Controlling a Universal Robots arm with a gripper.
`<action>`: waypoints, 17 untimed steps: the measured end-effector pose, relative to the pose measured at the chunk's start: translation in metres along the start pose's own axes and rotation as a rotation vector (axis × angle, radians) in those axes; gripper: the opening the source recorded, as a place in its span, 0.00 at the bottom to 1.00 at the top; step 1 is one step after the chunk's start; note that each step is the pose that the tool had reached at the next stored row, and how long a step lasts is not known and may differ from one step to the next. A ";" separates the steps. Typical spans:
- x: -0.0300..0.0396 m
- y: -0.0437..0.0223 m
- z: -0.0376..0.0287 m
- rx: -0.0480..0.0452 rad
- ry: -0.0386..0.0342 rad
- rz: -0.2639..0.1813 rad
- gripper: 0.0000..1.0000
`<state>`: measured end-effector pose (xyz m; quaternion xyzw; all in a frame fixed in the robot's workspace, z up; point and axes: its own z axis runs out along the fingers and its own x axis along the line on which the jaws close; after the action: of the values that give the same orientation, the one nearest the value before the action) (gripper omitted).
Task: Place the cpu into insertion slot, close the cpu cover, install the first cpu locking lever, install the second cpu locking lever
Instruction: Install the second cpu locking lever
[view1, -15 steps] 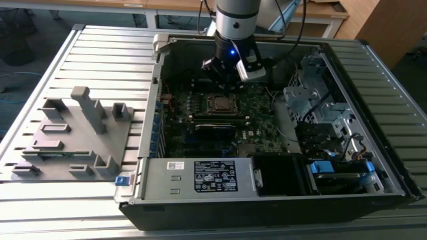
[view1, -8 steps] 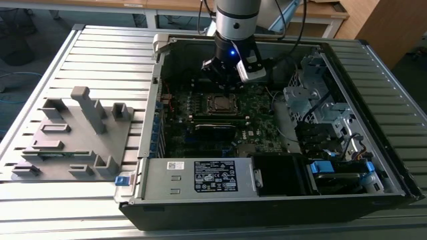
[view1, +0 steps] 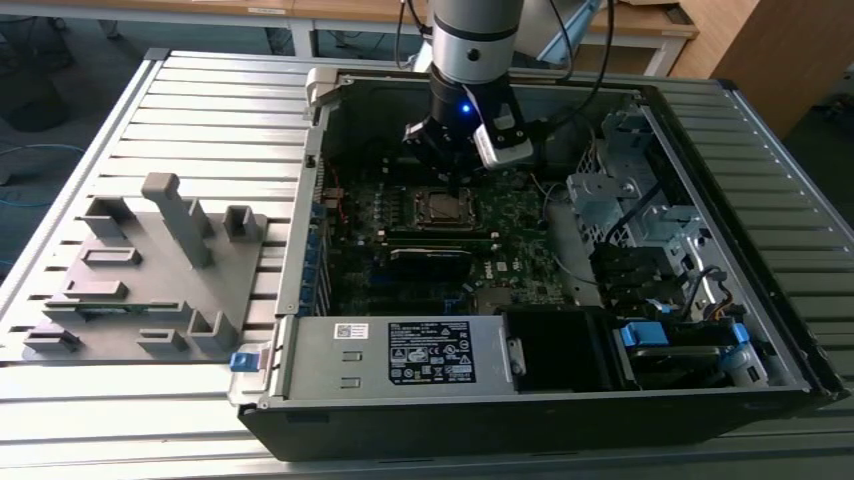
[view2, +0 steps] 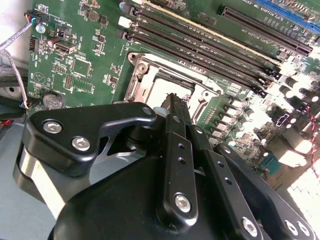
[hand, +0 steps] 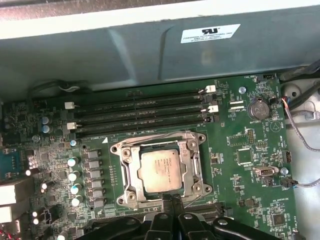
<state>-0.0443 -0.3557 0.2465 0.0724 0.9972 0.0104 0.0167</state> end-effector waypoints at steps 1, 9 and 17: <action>-0.0001 -0.0004 0.0000 -0.0001 -0.0001 0.000 0.10; -0.0002 -0.0015 0.0000 0.0000 0.0000 0.000 0.10; -0.0007 -0.0049 -0.0001 0.0000 0.0000 0.000 0.10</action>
<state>-0.0443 -0.3606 0.2465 0.0723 0.9972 0.0104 0.0167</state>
